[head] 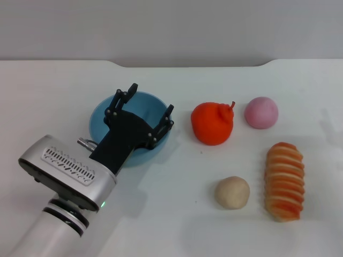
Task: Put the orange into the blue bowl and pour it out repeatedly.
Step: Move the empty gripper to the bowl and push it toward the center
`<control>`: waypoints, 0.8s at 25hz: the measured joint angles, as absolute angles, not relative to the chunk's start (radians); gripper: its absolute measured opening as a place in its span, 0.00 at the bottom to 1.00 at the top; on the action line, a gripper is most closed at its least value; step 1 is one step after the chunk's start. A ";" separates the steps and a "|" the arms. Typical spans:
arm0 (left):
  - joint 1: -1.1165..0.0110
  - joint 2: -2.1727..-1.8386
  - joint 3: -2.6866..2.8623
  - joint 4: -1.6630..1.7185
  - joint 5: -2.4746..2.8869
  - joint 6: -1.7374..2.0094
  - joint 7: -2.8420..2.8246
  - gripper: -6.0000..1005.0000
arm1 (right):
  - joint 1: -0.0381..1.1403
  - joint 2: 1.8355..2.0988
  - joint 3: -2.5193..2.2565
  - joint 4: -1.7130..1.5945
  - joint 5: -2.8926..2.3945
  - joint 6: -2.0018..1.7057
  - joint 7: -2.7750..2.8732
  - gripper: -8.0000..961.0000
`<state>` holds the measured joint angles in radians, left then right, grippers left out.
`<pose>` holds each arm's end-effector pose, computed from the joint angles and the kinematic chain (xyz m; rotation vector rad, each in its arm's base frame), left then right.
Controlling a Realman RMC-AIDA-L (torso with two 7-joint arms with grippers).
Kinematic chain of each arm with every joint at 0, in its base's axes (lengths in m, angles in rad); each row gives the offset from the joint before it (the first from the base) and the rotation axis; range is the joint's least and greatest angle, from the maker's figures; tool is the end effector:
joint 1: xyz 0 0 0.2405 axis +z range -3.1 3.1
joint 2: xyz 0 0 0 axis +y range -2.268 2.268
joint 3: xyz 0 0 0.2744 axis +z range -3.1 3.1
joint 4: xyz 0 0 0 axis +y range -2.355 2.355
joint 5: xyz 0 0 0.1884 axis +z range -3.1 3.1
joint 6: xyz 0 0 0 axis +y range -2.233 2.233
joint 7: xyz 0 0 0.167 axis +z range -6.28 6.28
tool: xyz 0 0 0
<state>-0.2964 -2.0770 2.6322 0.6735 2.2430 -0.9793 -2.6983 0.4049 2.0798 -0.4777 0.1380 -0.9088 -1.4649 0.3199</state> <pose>-0.2324 0.2939 -0.1125 -1.9713 -0.2004 -0.6185 0.3383 0.3079 0.0043 -1.4604 0.6216 0.8870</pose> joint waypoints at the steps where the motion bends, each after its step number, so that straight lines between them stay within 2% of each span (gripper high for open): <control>1: -0.296 -2.077 2.632 0.674 2.244 -0.980 -2.698 0.81 | 0.403 2.080 -0.475 0.138 -0.908 -1.465 0.320 0.75; 20: -0.306 -2.077 2.627 0.699 2.242 -0.980 -2.699 0.81 | 0.406 2.080 -0.469 0.138 -0.900 -1.463 0.324 0.75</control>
<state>-0.3059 -2.0767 2.6267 0.6993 2.2421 -0.9796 -2.6992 0.4063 2.0799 -0.4693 0.1381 -0.9005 -1.4630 0.3237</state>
